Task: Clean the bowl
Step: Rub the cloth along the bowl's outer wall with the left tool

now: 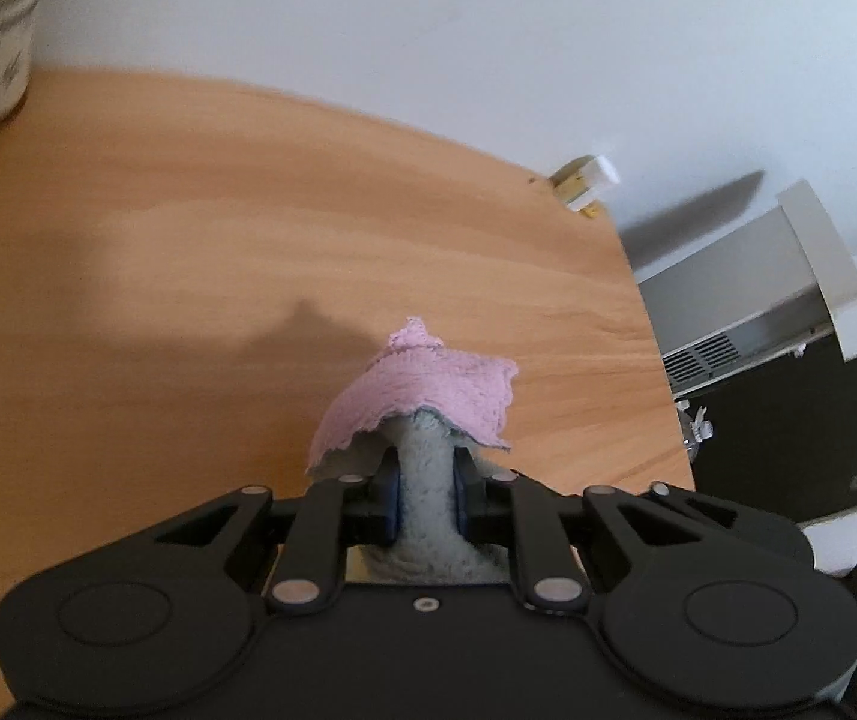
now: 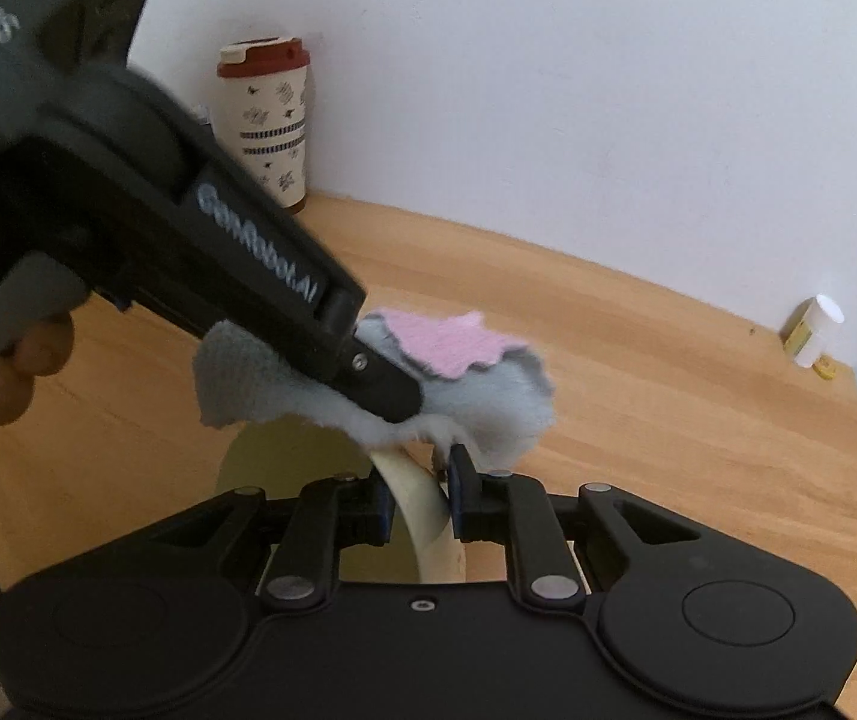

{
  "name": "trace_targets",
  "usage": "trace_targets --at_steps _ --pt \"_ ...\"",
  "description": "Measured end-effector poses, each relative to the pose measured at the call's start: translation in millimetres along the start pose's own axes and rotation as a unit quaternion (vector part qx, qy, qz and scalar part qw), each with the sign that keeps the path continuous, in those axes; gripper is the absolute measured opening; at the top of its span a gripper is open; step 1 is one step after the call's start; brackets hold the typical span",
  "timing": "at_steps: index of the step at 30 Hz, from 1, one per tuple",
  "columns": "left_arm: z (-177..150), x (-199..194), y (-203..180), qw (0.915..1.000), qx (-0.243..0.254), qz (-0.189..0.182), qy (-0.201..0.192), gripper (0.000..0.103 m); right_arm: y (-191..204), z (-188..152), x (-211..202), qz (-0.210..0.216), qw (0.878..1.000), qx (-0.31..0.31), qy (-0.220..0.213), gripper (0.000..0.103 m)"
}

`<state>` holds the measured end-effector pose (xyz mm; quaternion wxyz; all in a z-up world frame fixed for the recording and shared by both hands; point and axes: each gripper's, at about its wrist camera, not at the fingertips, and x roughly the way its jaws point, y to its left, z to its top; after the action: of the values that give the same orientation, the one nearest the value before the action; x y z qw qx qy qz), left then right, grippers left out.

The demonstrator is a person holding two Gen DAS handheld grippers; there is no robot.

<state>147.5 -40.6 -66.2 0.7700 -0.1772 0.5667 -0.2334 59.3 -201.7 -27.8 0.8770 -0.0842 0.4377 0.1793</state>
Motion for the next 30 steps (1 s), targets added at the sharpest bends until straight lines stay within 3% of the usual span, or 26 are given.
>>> trace_targets --at_steps 3,14,18,21,25,30 --pt "-3 1 17 0.9996 -0.018 0.022 0.007 0.015 -1 -3 0 -0.001 1.000 0.009 -0.001 0.020" --pt "-2 -6 47 0.9931 -0.116 -0.017 0.004 0.014 -14 4 0 -0.003 0.999 0.044 -0.028 0.020" --pt "7 -10 30 0.9953 -0.088 -0.039 -0.009 0.015 -6 4 8 0.005 0.998 0.059 -0.028 0.020" --pt "11 -10 13 0.9986 -0.044 -0.024 -0.016 0.015 -7 7 13 0.024 0.998 0.055 -0.027 0.020" --pt "10 -7 23 0.9964 -0.073 -0.039 -0.018 0.016 -12 10 17 0.026 0.997 0.067 -0.028 0.021" --pt "1 -5 42 0.9928 -0.116 -0.025 -0.017 0.016 -24 9 19 0.029 0.993 0.106 -0.031 0.021"
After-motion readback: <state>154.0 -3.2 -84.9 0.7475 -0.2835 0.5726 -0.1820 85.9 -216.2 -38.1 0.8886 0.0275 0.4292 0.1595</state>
